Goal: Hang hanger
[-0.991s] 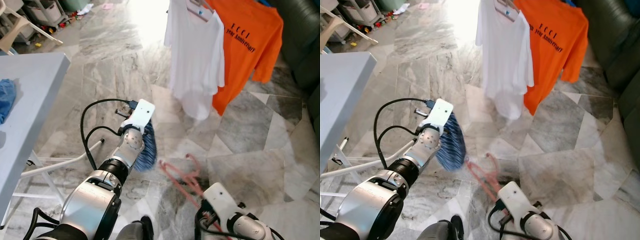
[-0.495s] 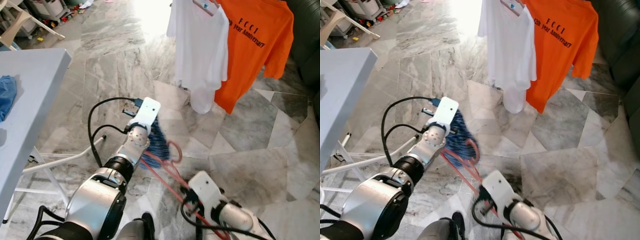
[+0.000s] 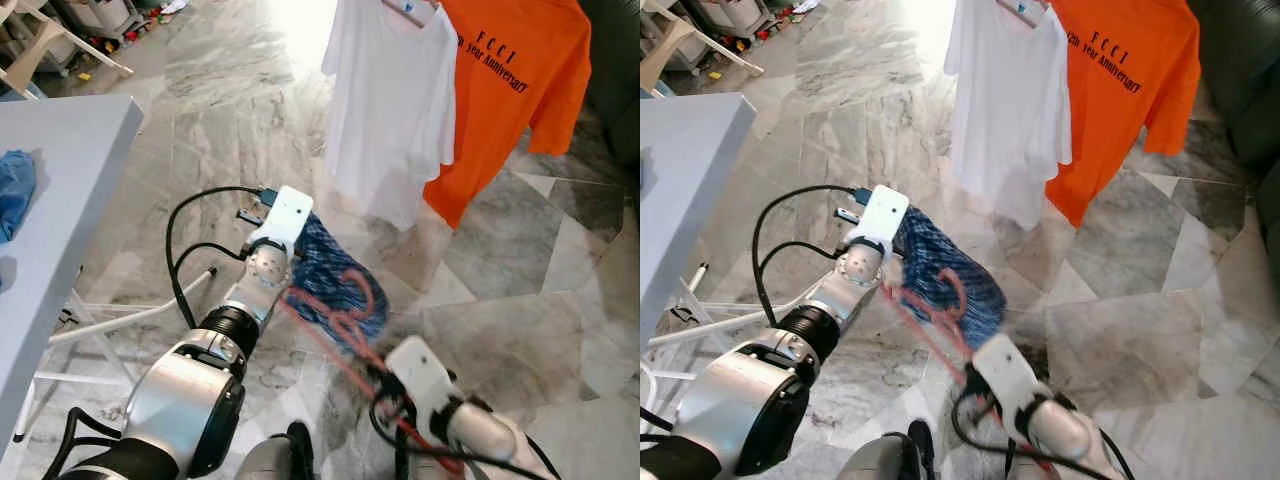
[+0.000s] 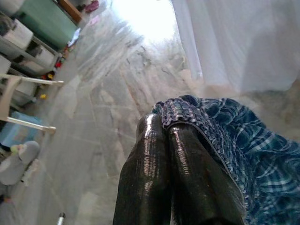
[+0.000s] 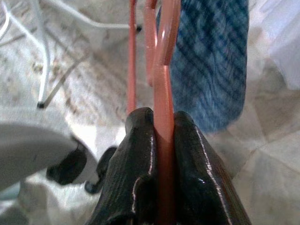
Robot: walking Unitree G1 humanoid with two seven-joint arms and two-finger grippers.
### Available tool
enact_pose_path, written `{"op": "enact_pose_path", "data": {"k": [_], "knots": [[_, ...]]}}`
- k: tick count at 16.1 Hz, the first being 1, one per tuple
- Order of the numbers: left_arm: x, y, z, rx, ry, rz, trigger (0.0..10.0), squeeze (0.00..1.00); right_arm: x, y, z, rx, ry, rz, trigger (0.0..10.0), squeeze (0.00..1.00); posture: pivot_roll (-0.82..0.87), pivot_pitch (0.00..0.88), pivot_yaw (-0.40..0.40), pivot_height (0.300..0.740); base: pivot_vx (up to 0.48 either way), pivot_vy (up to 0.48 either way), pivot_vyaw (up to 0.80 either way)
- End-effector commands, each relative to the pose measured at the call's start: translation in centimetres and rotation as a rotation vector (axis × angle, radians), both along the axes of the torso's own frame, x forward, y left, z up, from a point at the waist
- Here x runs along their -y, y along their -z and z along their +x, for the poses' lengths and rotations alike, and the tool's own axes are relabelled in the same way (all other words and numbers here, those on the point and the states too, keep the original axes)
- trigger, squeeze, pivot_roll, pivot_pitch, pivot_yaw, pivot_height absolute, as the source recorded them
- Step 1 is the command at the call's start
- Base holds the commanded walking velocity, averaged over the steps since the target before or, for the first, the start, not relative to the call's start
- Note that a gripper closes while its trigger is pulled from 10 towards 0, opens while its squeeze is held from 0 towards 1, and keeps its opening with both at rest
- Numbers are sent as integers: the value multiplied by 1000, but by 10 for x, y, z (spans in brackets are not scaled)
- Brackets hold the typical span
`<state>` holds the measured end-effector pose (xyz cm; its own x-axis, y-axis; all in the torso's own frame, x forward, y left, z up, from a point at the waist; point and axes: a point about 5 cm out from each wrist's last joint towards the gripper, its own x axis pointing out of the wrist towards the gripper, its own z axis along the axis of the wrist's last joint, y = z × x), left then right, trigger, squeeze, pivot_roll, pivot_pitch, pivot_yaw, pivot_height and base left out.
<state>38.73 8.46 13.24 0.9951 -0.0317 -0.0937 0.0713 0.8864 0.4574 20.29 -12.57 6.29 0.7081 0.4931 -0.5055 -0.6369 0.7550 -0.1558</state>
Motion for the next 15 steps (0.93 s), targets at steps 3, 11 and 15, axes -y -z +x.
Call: {"op": "enact_pose_path", "data": {"k": [3, 11, 15], "knots": [[-7, -1, 2, 1, -7, 9, 10000, 0, 20, -1, 8, 40, 117, -49, 10000, 0, -202, 273, 181, 740, 0, 0, 0], [3, -2, 0, 18, 45, 22, 10000, 0, 0, -20, 9, 84, -12, 119, 10000, 0, -184, 275, 198, 740, 0, 0, 0], [8, -5, 1, 10, 61, 24, 10000, 0, -5, -20, 5, 53, -56, 161, 10000, 0, -186, 274, 206, 740, 0, 0, 0]]}}
